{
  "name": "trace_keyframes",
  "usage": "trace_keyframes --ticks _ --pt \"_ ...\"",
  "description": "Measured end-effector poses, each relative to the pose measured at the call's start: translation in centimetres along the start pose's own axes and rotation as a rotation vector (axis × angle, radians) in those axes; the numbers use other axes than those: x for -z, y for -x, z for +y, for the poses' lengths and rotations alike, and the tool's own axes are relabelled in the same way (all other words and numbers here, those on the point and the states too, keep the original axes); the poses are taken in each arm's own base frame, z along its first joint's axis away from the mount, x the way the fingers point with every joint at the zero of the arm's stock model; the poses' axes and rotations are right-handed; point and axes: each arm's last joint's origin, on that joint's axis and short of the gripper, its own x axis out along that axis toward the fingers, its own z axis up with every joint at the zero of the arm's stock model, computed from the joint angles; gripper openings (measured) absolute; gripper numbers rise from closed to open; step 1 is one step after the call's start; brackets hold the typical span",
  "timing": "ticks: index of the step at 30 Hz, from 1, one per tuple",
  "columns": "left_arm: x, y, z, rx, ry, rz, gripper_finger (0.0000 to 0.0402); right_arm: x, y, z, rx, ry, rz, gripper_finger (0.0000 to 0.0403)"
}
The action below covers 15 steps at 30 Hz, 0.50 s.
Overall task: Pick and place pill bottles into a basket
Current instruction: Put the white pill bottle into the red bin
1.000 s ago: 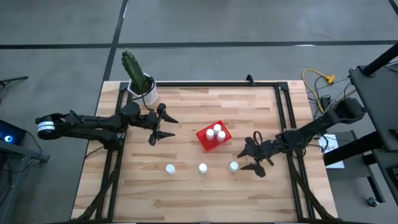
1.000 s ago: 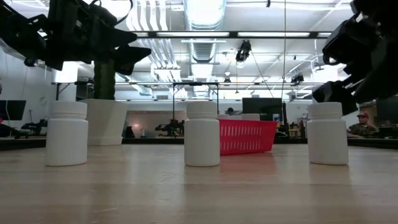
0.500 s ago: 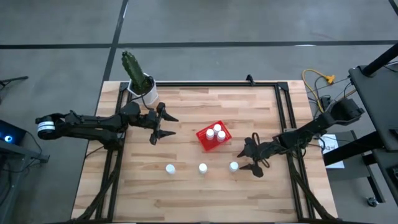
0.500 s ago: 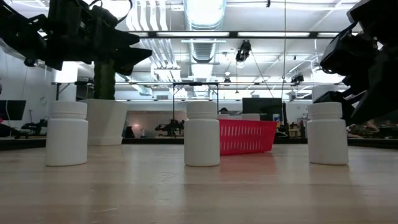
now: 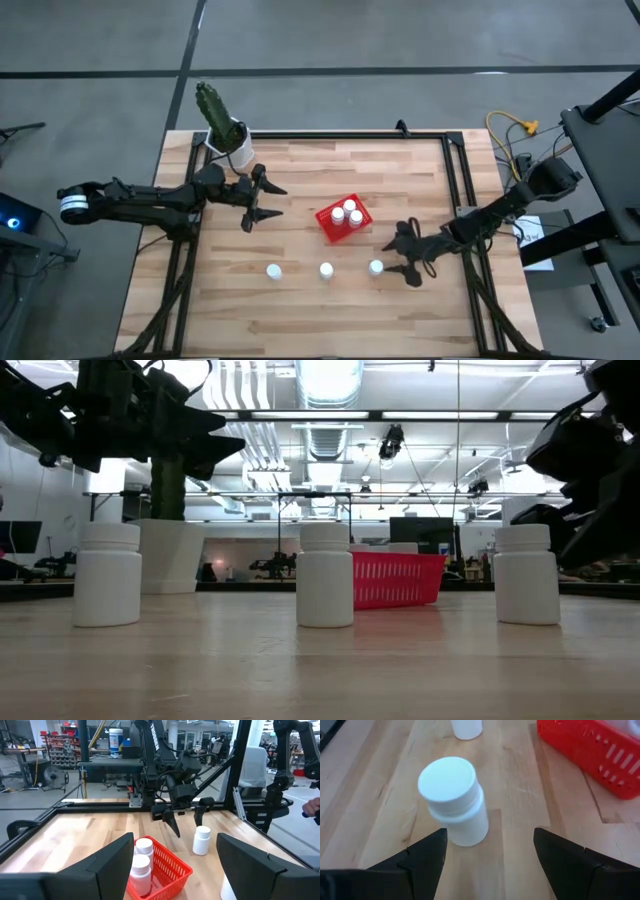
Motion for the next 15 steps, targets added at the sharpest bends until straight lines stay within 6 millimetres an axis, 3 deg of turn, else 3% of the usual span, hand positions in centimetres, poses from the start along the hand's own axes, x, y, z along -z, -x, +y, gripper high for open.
trace_keyframes --ticks 10,15 --pt "0.0 0.0 0.1 -0.022 0.000 0.000 0.0267 2.7 1.0 -0.6 -0.013 -0.041 -0.118 0.0285" --pt "0.0 0.0 0.1 -0.022 0.001 -0.001 0.0267 2.8 2.0 -0.4 -0.080 -0.010 -0.264 0.0285"
